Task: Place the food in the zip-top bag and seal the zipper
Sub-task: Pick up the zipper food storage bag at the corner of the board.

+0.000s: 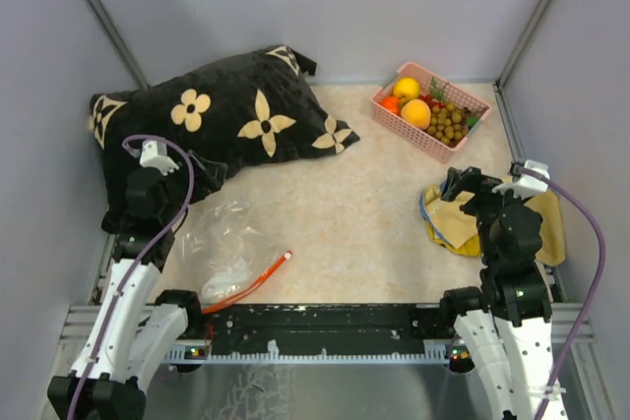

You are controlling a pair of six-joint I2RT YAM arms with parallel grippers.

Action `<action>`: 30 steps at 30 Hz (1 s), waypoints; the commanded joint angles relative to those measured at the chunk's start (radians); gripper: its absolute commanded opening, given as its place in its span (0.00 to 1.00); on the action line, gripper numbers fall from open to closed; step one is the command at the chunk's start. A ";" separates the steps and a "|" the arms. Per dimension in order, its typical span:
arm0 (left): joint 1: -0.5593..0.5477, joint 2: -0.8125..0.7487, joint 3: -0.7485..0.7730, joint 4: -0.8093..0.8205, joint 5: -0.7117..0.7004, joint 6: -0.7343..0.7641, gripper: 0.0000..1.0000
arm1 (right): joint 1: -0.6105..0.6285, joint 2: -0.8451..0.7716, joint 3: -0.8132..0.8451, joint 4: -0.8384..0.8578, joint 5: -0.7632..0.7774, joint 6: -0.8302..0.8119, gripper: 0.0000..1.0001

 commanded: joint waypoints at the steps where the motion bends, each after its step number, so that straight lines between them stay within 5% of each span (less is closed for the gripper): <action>1: 0.003 0.031 -0.005 0.029 0.057 -0.005 0.90 | 0.007 -0.014 -0.003 0.030 0.017 0.008 0.98; 14: 0.003 0.171 0.071 -0.104 0.192 0.072 0.95 | 0.007 -0.031 -0.056 0.050 -0.032 0.023 0.98; 21: 0.000 0.280 0.123 -0.263 0.142 0.050 0.92 | 0.007 -0.041 -0.091 0.057 -0.054 0.036 0.98; 30: -0.312 0.521 0.289 -0.559 -0.272 -0.039 0.92 | 0.006 -0.041 -0.117 0.064 -0.080 0.055 0.98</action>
